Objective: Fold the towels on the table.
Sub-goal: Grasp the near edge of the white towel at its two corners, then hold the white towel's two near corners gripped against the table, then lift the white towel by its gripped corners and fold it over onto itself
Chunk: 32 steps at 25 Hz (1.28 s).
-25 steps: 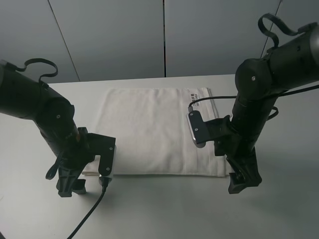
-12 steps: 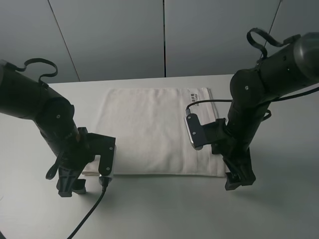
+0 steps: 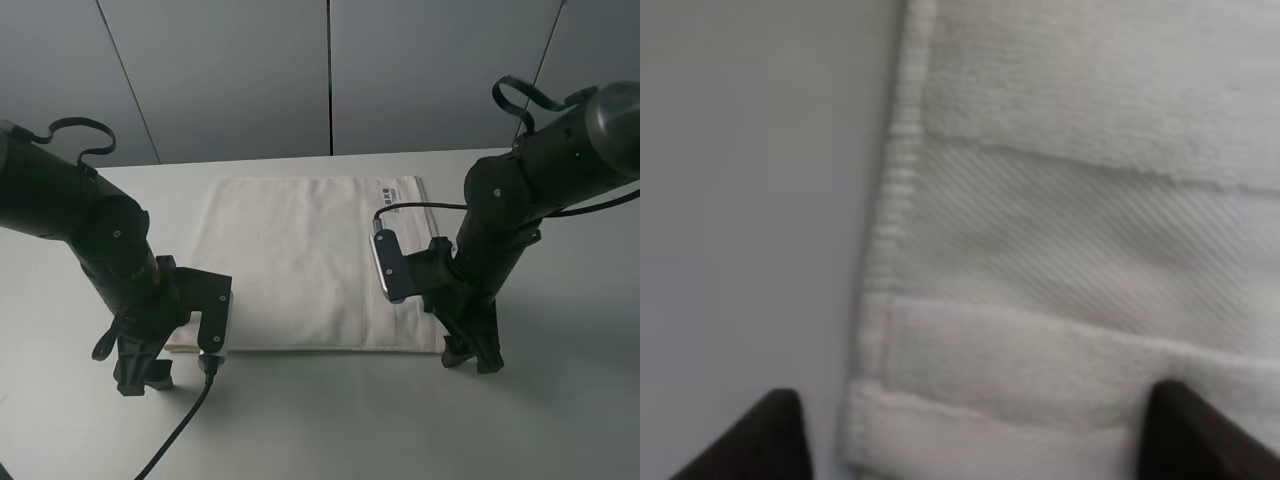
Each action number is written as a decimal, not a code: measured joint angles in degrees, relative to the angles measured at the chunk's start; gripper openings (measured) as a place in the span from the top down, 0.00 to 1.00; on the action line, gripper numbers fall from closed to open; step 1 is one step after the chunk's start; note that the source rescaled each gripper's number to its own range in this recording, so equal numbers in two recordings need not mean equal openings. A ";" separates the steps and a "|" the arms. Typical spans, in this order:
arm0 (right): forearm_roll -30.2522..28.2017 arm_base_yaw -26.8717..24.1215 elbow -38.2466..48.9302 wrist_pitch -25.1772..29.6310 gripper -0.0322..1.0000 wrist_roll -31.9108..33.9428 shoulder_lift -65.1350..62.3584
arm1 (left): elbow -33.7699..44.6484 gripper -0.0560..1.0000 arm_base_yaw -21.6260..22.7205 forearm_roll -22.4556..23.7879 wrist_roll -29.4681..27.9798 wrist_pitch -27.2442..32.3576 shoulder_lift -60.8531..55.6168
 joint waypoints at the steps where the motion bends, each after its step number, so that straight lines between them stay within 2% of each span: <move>1: 0.00 0.00 0.31 -0.50 0.52 0.00 -0.11 | 0.00 0.01 0.00 0.00 0.00 0.00 0.00; 4: -0.34 0.00 0.63 -2.42 0.92 0.00 -0.21 | 0.00 0.01 0.00 0.00 0.00 -0.10 0.00; 5: -0.34 0.00 0.63 -2.50 0.97 0.00 -0.21 | 0.00 0.01 0.00 0.00 0.00 -0.10 0.00; 15: 0.00 0.00 0.71 -2.38 0.97 0.00 -0.21 | 0.00 0.01 0.00 0.00 -0.75 -0.87 0.00; 16: 0.17 0.00 0.71 -2.38 0.97 0.00 -0.21 | 0.00 0.04 0.00 0.21 -0.87 -0.89 0.00; 18: 1.31 0.00 0.71 -2.27 0.97 0.00 -0.21 | 0.00 0.18 0.00 0.43 -1.06 -1.60 0.00; 23: 5.52 0.00 0.95 -2.16 0.97 0.11 -0.30 | 0.00 0.88 0.00 1.98 -2.77 -5.18 0.12; 25: 7.34 0.00 0.95 -2.16 0.97 0.11 -0.30 | 0.00 0.94 0.00 3.06 -5.01 -5.57 0.12; 32: 9.20 0.00 0.95 -2.05 0.97 1.15 -0.30 | 0.00 0.94 0.00 5.59 -10.23 -6.07 0.12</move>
